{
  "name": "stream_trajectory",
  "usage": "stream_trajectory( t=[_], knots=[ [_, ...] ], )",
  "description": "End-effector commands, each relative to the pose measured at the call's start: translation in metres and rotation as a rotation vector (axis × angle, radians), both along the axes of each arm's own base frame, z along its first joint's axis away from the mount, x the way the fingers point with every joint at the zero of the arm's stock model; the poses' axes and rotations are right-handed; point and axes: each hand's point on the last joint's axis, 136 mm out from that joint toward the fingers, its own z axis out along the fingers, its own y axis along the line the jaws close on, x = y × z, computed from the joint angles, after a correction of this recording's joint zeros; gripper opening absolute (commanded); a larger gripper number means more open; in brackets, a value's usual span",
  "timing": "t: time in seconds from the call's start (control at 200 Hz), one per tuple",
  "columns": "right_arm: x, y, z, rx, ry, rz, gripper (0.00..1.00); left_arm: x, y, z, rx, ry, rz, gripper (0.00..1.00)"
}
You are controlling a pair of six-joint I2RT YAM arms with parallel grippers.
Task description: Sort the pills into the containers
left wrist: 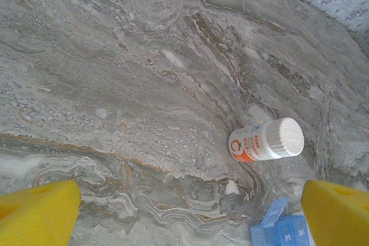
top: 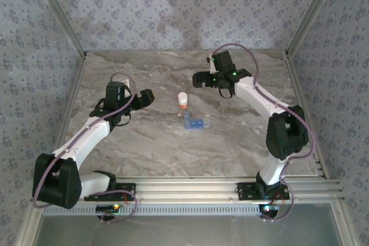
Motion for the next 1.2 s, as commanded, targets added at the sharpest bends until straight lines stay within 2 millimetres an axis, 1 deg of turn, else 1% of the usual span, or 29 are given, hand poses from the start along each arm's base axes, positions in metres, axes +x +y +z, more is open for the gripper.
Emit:
stream_trajectory(
  t=[0.0,0.06,0.095,0.125,0.165,0.265,0.345,0.44,0.58,0.83,0.994,1.194],
  knots=[
    [-0.010,0.040,-0.005,0.085,0.098,0.119,0.95,0.005,0.001,-0.001,-0.022,-0.013,-0.003,0.98],
    [-0.013,0.049,-0.014,0.027,0.119,0.135,0.89,0.007,0.004,-0.003,-0.025,-0.006,0.009,0.98],
    [-0.015,0.053,-0.020,-0.009,0.134,0.136,0.87,0.008,0.006,-0.003,-0.030,-0.004,0.017,0.98],
    [-0.013,0.057,-0.023,-0.034,0.132,0.139,0.87,0.009,0.007,-0.004,-0.032,-0.003,0.021,0.98],
    [-0.017,0.057,-0.032,-0.084,0.161,0.136,0.86,0.009,0.008,-0.004,-0.037,-0.004,0.029,0.98],
    [-0.020,0.067,-0.044,-0.158,0.181,0.145,0.85,0.011,0.011,-0.005,-0.043,0.000,0.037,0.98],
    [-0.022,0.076,-0.049,-0.185,0.185,0.161,0.85,0.011,0.010,-0.005,-0.051,0.002,0.035,0.98],
    [-0.020,0.083,-0.055,-0.199,0.193,0.167,0.85,0.012,0.010,-0.004,-0.061,0.000,0.036,0.98],
    [-0.019,0.088,-0.063,-0.231,0.205,0.173,0.84,0.012,0.009,-0.001,-0.073,-0.004,0.036,0.98],
    [-0.020,0.093,-0.082,-0.254,0.240,0.185,0.77,0.012,0.008,-0.001,-0.084,-0.002,0.036,0.98],
    [-0.022,0.098,-0.088,-0.255,0.252,0.196,0.76,0.012,0.007,-0.002,-0.090,-0.002,0.034,0.98],
    [-0.025,0.099,-0.096,-0.254,0.272,0.210,0.71,0.014,0.006,-0.001,-0.093,-0.003,0.031,0.98]
  ],
)
